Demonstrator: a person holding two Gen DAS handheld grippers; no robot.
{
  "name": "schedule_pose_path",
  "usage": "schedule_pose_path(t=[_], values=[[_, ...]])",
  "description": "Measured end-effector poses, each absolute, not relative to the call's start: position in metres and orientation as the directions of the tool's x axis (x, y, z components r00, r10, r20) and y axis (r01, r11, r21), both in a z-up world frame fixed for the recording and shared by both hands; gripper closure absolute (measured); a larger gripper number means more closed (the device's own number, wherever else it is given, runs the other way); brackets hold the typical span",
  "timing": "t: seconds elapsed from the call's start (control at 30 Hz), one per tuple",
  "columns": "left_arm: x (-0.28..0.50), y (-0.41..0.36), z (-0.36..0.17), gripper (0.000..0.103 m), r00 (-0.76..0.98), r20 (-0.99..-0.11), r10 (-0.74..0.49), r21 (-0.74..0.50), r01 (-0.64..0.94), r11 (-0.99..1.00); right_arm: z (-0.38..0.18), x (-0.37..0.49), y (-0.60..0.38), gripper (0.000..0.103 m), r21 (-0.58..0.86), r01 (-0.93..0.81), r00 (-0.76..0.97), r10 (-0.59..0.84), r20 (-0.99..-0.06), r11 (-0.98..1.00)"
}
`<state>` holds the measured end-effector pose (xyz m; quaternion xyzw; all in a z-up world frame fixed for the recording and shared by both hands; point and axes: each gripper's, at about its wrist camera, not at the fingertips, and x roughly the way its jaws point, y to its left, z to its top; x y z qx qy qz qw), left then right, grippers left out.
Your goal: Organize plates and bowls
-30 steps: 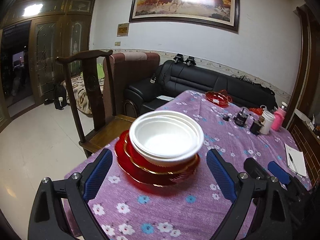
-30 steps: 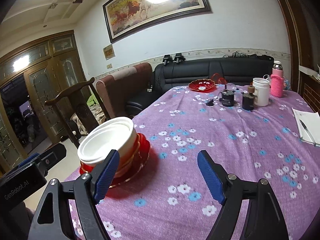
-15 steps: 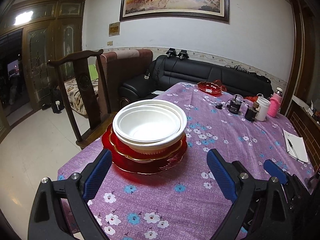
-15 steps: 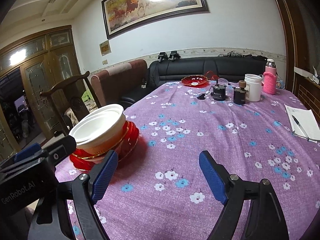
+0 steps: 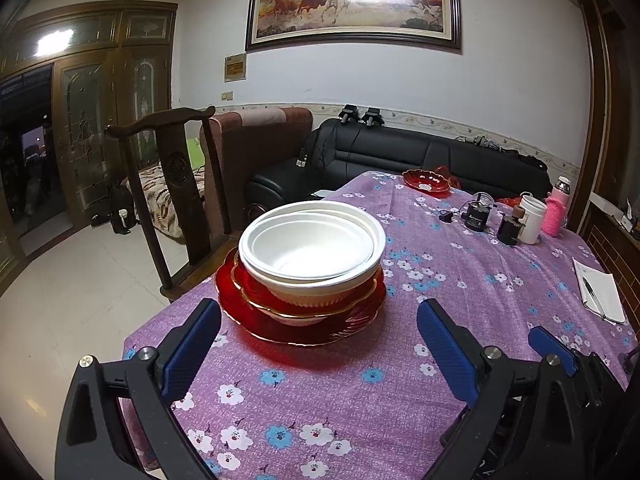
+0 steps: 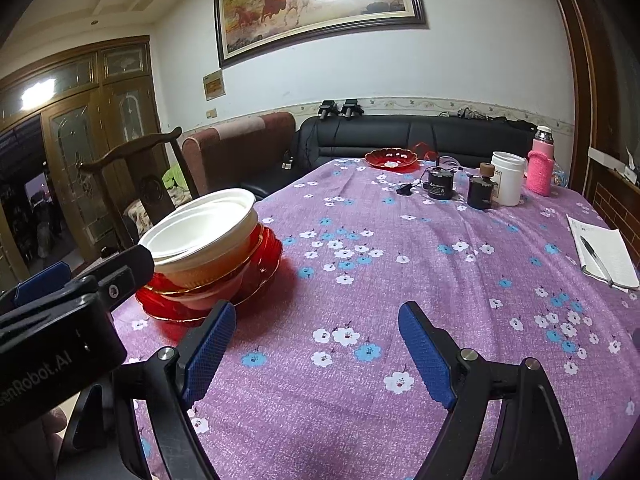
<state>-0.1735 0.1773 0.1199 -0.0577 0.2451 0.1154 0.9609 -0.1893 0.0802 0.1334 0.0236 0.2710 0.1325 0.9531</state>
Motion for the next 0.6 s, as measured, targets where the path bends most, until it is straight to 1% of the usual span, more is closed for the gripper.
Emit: schedule_pose_path(t=[0.43,0.6], values=[[-0.176,0.189,0.11,0.004,0.854,-0.477,0.207,-0.062,-0.268,0.961,0.122,-0.187,0.092,0.015,0.097,-0.216,0.811,0.234,-0.536,0.971],[-0.17,0.191,0.102,0.004,0.837,-0.501,0.219,-0.054,-0.283,0.958,0.12,-0.188,0.098,0.015,0.074,-0.226,0.811,0.229,-0.539,0.971]])
